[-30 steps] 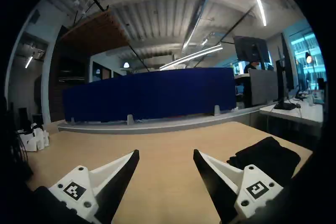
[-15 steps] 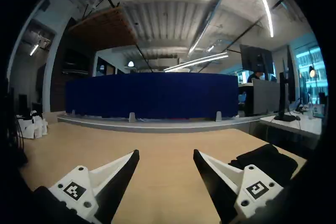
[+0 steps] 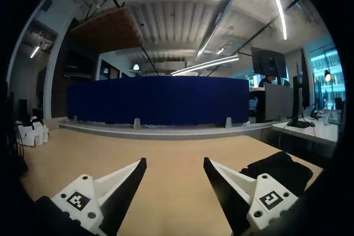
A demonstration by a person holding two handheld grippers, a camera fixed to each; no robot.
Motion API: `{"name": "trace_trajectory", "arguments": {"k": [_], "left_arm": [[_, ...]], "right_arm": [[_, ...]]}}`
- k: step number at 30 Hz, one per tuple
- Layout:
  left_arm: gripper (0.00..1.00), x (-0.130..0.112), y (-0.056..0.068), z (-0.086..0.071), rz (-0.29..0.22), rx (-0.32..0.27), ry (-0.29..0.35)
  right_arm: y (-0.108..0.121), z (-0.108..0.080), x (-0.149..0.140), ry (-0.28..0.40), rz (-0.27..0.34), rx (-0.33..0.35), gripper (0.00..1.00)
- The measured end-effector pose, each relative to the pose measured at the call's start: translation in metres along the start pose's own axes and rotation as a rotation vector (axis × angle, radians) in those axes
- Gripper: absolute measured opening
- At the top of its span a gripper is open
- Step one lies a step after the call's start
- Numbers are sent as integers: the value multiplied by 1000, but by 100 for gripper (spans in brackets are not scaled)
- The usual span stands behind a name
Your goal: Fold towel
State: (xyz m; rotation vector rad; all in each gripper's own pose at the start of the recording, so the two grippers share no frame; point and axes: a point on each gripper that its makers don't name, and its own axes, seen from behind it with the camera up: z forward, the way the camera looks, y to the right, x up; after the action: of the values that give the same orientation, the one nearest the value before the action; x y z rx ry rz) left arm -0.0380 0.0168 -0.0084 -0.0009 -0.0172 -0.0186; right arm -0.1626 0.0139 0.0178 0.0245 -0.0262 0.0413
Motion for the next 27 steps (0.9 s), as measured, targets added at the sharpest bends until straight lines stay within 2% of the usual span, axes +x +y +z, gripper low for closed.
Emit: {"name": "trace_trajectory", "arguments": {"k": [27], "left_arm": [[86,0,-2,2,0,-1,1]], "right_arm": [[-1,-7,0,0,0,1,100]]}}
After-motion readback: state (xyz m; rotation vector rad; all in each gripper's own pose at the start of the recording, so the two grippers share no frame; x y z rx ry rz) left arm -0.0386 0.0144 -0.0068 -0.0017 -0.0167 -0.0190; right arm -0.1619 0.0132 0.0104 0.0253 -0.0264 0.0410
